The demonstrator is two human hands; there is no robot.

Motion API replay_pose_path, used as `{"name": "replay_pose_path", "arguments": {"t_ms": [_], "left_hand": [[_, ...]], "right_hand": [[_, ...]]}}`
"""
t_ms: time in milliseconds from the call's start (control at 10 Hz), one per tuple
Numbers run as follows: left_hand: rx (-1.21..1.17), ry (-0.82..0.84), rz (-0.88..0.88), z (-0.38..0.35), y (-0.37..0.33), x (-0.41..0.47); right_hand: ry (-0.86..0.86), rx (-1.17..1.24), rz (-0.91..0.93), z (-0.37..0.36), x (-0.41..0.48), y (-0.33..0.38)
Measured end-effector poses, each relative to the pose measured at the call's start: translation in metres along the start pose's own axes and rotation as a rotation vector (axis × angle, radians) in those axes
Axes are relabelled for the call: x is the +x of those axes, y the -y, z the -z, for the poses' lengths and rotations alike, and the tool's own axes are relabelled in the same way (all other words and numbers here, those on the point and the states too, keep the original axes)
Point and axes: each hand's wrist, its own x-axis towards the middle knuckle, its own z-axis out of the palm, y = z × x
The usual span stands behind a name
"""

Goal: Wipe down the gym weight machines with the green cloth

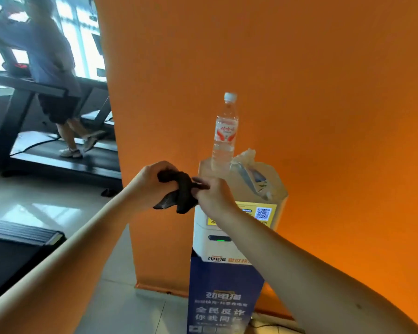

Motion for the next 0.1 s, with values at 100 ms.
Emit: {"name": "replay_pose_path", "arguments": {"t_ms": [100], "left_hand": [[-0.042,0.004,-0.068,-0.0083,-0.0220,0.0200]], "right_hand": [[-0.125,-0.052,-0.011,0.0367,-0.0017,0.0168]]}}
